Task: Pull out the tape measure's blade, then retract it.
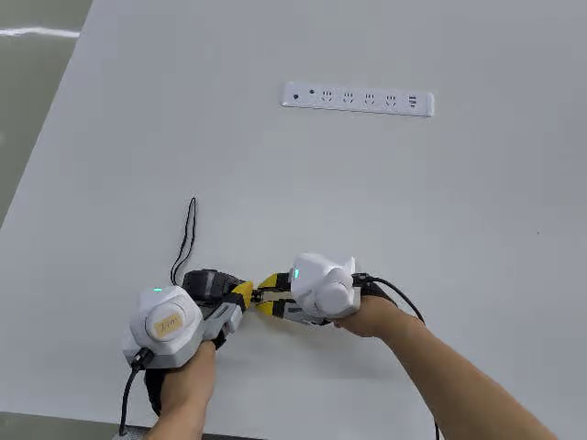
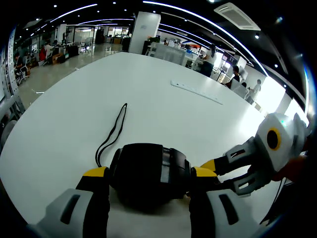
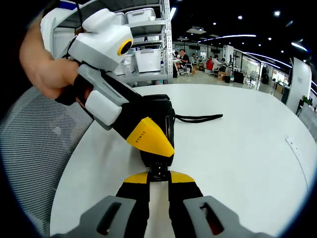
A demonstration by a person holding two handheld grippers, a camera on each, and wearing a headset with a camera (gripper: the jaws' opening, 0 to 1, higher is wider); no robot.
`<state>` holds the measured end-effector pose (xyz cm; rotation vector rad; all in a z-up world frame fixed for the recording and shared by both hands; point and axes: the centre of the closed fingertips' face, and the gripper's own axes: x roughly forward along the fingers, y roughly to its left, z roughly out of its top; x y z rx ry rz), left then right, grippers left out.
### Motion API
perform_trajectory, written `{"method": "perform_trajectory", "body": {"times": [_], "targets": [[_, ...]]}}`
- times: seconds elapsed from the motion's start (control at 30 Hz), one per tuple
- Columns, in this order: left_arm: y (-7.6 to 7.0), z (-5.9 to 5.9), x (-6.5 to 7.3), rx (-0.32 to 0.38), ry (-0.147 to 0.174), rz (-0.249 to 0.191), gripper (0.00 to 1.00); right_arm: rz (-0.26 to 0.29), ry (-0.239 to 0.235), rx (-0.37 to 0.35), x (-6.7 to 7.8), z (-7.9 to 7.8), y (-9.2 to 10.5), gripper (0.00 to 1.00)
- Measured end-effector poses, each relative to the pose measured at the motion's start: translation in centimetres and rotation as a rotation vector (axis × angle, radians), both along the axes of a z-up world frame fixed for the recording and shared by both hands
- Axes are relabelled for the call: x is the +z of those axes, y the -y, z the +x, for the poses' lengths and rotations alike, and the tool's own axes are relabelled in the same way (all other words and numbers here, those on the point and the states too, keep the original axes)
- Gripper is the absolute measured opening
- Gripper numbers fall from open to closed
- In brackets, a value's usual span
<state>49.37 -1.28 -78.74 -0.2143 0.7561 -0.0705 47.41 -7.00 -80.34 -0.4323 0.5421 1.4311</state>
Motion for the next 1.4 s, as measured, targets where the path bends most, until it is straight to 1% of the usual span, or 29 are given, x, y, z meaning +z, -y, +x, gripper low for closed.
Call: {"method": "perform_trajectory", "body": {"times": [0.37,0.53,0.6,0.77,1.0,1.03,1.07,1.2,1.3,1.4], "targets": [[0.00,-0.01,0.04,0.004,0.000,-0.003,0.62,0.008,-0.001,-0.005,-0.05,0.03,-0.95,0.12],[0.01,0.00,0.01,0.004,-0.001,-0.004,0.62,0.011,-0.002,-0.001,-0.11,0.07,-0.89,0.12],[0.06,-0.02,0.03,0.004,0.001,-0.002,0.63,0.009,-0.007,-0.013,-0.13,0.07,-0.89,0.12],[0.21,-0.14,-0.15,-0.027,-0.008,0.014,0.63,0.012,-0.011,-0.030,-0.48,-0.21,-0.84,0.13],[0.48,-0.27,-0.28,-0.046,-0.013,0.028,0.63,0.023,-0.003,-0.043,-0.79,-0.22,-0.80,0.13],[0.44,-0.24,-0.30,-0.041,-0.013,0.024,0.63,0.024,-0.004,-0.046,-0.76,-0.19,-0.79,0.13],[0.43,-0.25,-0.37,-0.035,-0.015,0.020,0.64,0.023,0.008,-0.042,-0.81,-0.11,-0.80,0.13],[0.44,-0.32,-0.33,-0.031,-0.018,0.018,0.64,0.021,0.011,-0.038,-0.83,-0.10,-0.83,0.13],[0.40,-0.36,-0.40,-0.023,-0.020,0.012,0.64,0.017,0.023,-0.033,-0.80,-0.06,-0.85,0.13],[0.45,-0.41,-0.34,-0.029,-0.020,0.017,0.64,0.012,0.027,-0.034,-0.77,-0.05,-0.86,0.13]]}}
